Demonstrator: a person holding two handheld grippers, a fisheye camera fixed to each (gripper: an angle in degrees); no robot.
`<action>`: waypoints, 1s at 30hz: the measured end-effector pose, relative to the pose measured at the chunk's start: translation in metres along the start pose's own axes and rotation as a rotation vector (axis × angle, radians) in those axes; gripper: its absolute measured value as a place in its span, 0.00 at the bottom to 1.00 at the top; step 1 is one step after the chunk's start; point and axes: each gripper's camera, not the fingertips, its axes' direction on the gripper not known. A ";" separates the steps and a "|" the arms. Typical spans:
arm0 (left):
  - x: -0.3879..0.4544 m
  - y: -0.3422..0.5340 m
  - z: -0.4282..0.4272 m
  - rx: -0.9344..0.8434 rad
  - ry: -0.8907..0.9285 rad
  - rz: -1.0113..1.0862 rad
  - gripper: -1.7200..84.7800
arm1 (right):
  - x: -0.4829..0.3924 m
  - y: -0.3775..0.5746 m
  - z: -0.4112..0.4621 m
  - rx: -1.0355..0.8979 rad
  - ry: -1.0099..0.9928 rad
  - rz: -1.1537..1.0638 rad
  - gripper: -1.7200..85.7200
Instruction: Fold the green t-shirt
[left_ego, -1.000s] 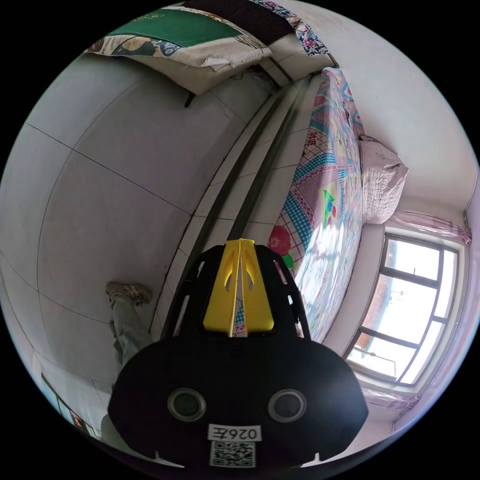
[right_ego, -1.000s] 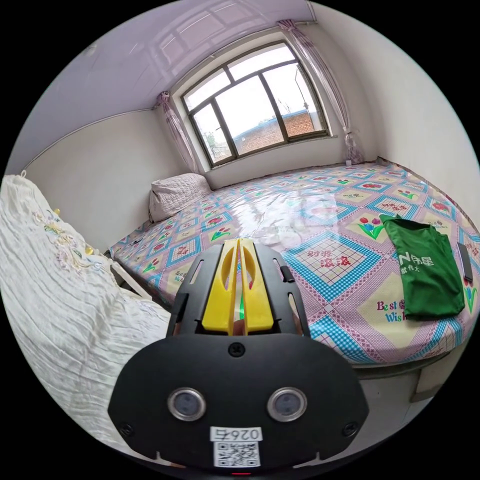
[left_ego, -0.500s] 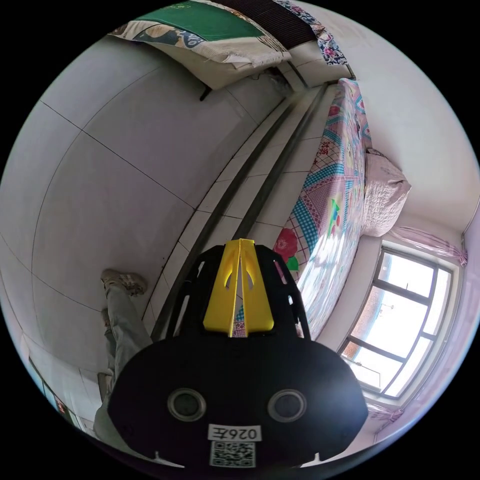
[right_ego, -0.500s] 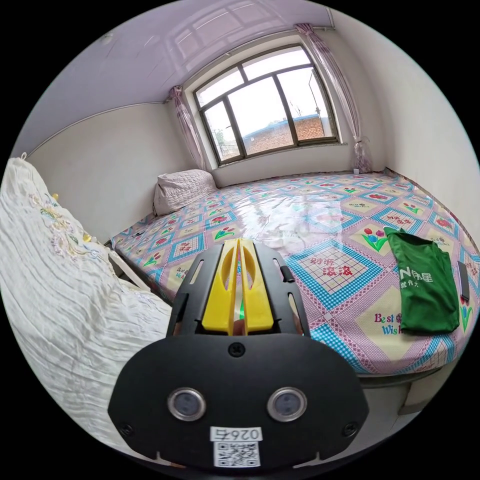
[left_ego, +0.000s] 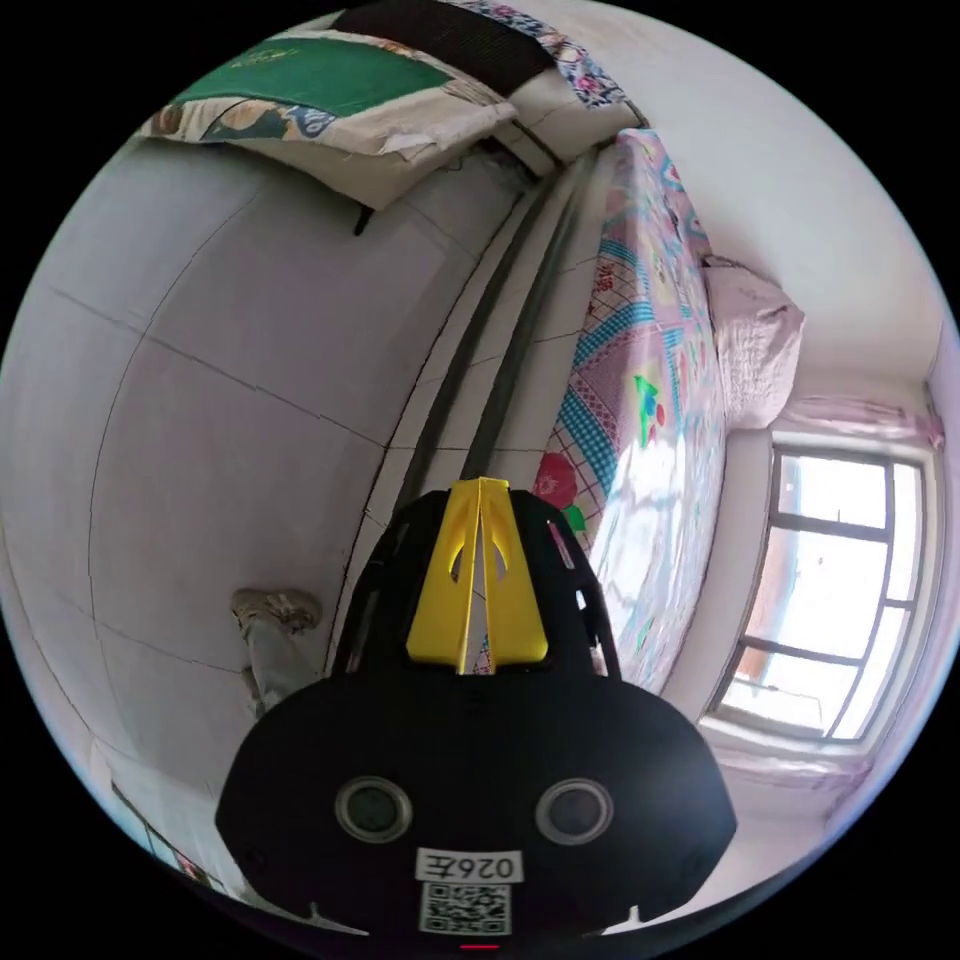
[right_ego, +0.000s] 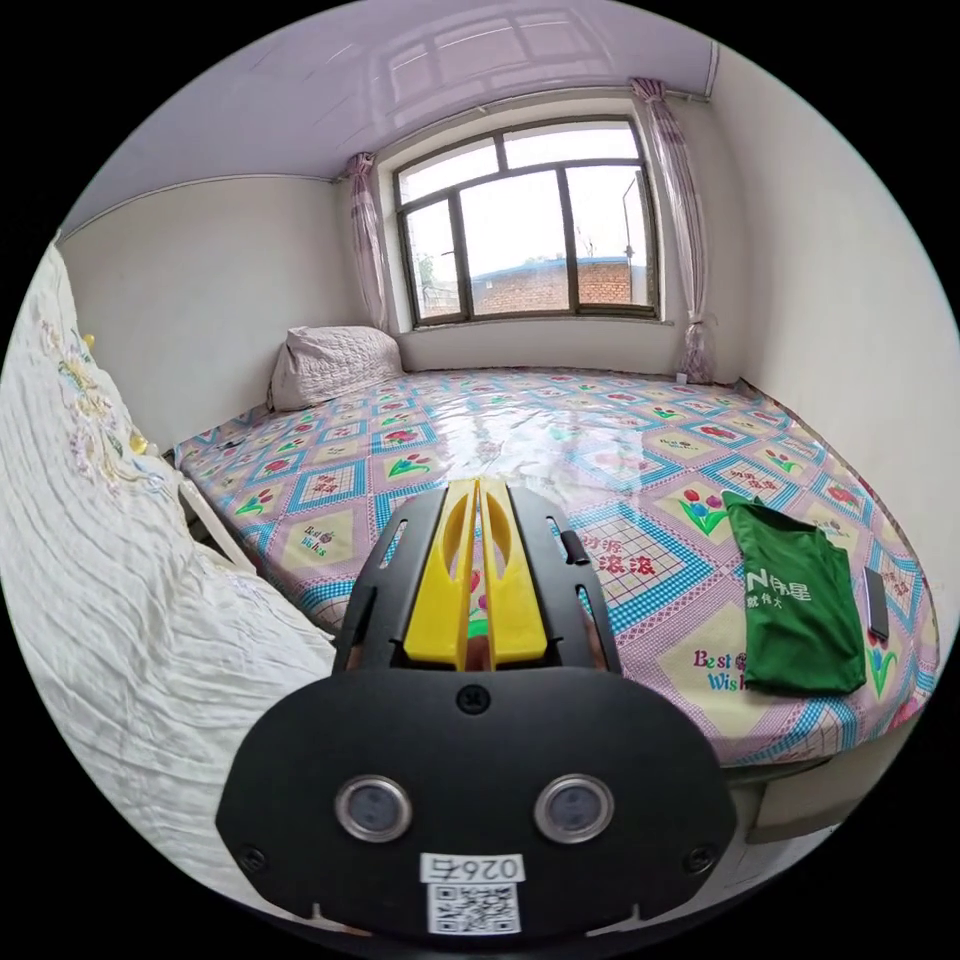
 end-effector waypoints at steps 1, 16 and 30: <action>0.018 0.004 -0.003 0.008 0.000 0.084 0.01 | -0.001 0.000 0.000 0.006 0.020 -0.004 0.01; 0.209 0.205 -0.118 0.314 0.372 1.082 0.01 | 0.037 0.002 -0.047 0.165 -0.049 0.175 0.01; 0.210 0.400 -0.222 0.556 0.639 1.714 0.04 | 0.002 0.001 -0.106 0.426 0.171 0.043 0.01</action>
